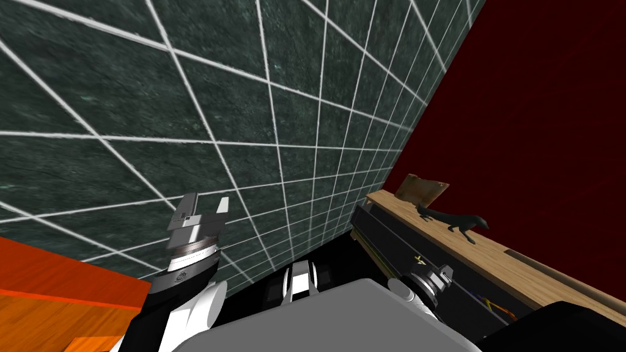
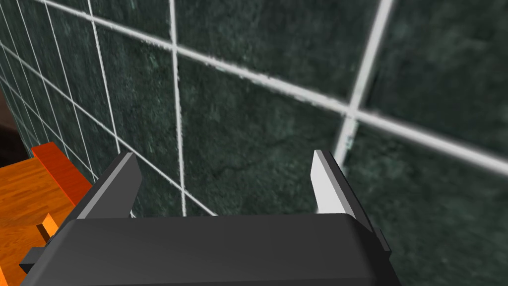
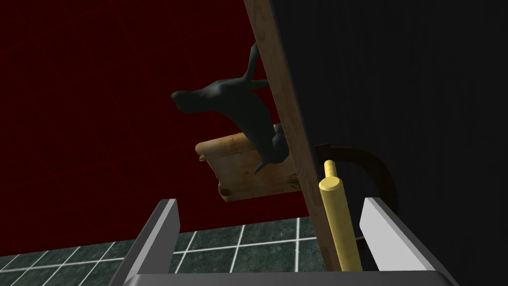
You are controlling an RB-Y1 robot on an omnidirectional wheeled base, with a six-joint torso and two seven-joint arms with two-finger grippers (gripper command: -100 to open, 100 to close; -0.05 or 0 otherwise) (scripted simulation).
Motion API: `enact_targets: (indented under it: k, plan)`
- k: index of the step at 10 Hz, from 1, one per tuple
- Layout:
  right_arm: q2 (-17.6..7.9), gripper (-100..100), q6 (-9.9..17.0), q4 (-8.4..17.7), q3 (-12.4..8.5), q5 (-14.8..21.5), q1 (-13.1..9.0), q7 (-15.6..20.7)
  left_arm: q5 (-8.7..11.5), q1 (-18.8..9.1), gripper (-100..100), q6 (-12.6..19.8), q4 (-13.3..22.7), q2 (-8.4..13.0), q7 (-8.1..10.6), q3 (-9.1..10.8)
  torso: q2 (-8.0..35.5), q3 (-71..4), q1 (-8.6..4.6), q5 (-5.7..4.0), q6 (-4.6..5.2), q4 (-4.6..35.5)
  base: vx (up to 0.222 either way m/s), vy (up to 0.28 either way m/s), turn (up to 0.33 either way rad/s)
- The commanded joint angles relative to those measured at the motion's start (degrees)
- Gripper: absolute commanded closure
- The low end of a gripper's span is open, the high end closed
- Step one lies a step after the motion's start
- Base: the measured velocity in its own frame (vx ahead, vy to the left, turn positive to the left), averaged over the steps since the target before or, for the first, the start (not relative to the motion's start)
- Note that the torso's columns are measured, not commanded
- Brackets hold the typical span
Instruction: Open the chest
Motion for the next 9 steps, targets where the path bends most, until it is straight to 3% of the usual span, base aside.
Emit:
enact_targets:
  k: [1, 2, 3, 4, 9]
  plan:
    - [-2.3, -100, -2.4, 1.7, -0.5, -0.9, -1.5, -0.3, 0.0, 0.0, 0, 0.0, 0.0, 0.0, 0.00, 0.00, 0.0, 0.0, -0.09, -0.05, -0.02, 0.0, -0.028, 0.070, 0.006]
    - [-3.8, -100, -3.7, 1.4, -0.9, -1.6, -1.6, 0.1, 0.0, 0.0, 0, 0.0, 0.0, 0.0, 0.00, 0.01, 0.0, 0.0, -0.04, 0.01, -0.01, 0.0, -0.022, 0.097, 0.002]
    - [-2.7, -100, -2.7, 0.2, -0.7, -1.4, -0.8, 0.6, 0.0, 0.0, 0, 0.0, 0.0, 0.0, 0.00, 0.01, 0.0, -0.1, 0.23, 0.24, -0.05, 0.1, -0.006, 0.040, -0.006]
    - [-2.8, 0, -3.1, 0.2, -0.8, -1.5, -0.8, 0.7, 0.0, 0.0, 0, 0.0, 0.0, 0.0, 0.00, 0.01, 0.0, -0.1, 0.24, 0.20, -0.03, 0.0, 0.000, 0.000, 0.000]
    - [-2.5, 0, -3.3, 0.2, -0.6, -1.6, -0.7, 0.7, 0.0, 0.0, 0, 0.0, 0.0, 0.0, 0.00, 0.01, 0.0, 0.0, 0.08, 0.05, -0.01, 0.0, 0.000, 0.000, 0.000]
